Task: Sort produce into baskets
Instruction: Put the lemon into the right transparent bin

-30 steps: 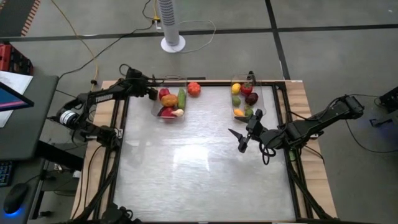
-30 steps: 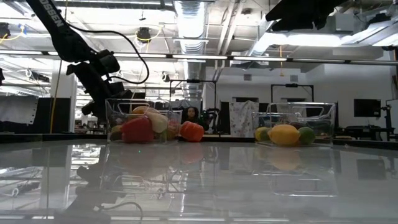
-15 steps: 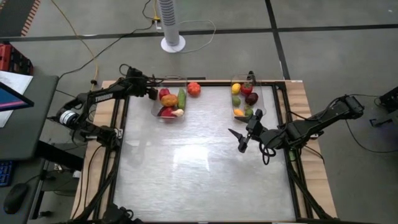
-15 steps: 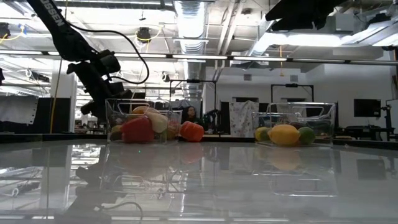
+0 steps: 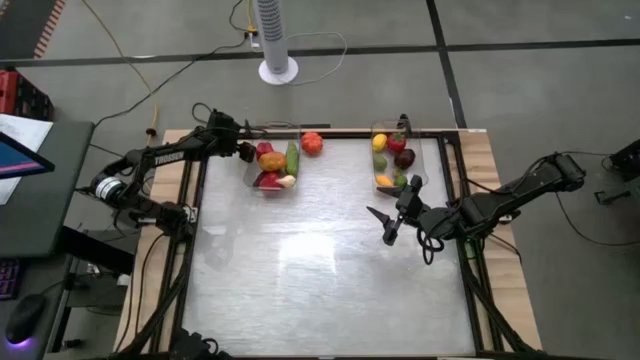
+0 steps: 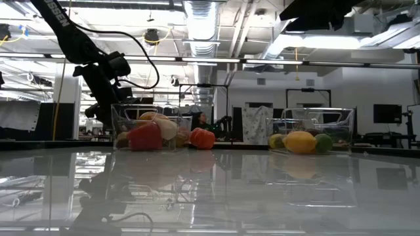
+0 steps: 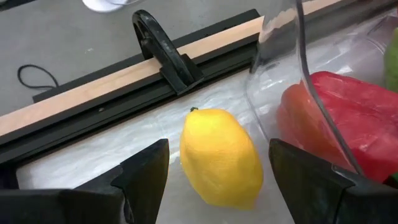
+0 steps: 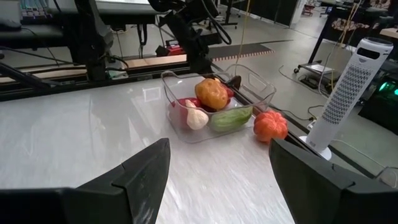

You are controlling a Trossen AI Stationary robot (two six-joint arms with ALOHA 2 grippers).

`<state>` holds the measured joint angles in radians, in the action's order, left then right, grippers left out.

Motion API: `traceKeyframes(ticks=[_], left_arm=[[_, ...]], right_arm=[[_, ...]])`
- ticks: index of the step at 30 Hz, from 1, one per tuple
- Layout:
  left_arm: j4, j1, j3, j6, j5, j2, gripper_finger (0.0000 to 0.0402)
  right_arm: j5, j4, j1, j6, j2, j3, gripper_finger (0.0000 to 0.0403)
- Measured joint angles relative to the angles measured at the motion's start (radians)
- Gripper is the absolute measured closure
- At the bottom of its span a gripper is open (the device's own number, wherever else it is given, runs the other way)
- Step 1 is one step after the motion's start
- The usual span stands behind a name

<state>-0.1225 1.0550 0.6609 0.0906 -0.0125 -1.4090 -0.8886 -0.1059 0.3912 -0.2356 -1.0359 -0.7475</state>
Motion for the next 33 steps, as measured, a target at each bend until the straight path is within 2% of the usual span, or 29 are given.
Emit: traceKeyframes(ticks=[5, 12, 20, 24, 30, 33], left_arm=[[0.003, -0.004, 0.008, -0.003, 0.007, -0.033, 0.0139], [-0.063, -0.022, 0.104, -0.018, 0.013, -0.152, 0.0139], [-0.076, -0.020, 0.108, -0.021, 0.011, -0.158, 0.0142], [-0.095, -0.020, 0.107, -0.058, 0.010, -0.156, 0.0168], [-0.102, -0.021, 0.105, -0.101, -0.007, -0.158, 0.0236], [-0.103, -0.021, 0.105, -0.110, 0.014, -0.155, 0.0249]], right_arm=[[0.000, 0.011, 0.000, 0.008, 0.000, 0.000, 0.0100], [0.000, 0.012, 0.007, 0.009, 0.000, 0.000, 0.0100], [0.000, 0.010, 0.008, 0.008, 0.000, 0.000, 0.0100], [0.000, 0.011, 0.008, 0.008, 0.000, 0.000, 0.0100], [0.000, 0.011, 0.008, 0.008, 0.000, 0.000, 0.0100], [0.000, 0.011, 0.008, 0.008, 0.000, 0.000, 0.0100]])
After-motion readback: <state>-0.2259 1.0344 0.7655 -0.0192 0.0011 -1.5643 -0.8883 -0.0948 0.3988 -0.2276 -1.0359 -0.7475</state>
